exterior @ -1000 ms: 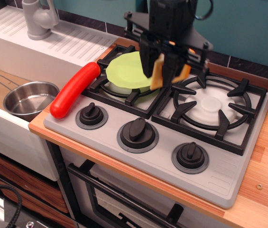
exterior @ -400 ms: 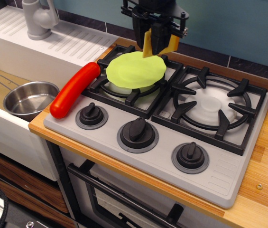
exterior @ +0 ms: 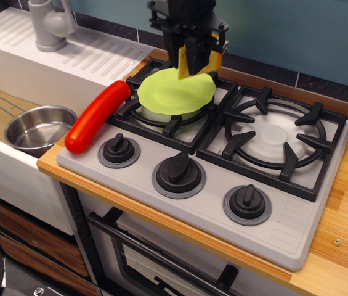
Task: Put cheese on plate and sausage in pot or pan in sink
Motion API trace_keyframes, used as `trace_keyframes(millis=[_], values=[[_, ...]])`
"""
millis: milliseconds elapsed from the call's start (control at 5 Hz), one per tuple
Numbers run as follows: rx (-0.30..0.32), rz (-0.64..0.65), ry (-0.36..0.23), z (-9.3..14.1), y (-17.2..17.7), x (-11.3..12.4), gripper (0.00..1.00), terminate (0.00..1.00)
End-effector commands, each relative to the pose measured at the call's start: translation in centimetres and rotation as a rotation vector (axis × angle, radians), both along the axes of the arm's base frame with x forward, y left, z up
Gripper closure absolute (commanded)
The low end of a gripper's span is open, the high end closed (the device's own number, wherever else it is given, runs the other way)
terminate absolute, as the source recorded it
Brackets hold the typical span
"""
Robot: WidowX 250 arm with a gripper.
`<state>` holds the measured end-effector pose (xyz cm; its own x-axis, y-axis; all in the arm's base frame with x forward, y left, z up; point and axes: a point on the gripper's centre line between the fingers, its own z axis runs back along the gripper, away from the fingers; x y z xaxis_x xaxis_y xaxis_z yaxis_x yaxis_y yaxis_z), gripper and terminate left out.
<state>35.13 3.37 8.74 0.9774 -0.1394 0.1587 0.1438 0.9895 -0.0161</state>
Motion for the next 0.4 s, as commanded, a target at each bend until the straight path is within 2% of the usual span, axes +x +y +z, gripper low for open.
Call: trace_keyframes(millis=[0,200], values=[[-0.017,0.031,-0.063,-1.6,-0.3,-1.8,1.00,0.00],[-0.034,0.031,-0.073,-2.1,-0.8,-2.8,1.00,0.00]])
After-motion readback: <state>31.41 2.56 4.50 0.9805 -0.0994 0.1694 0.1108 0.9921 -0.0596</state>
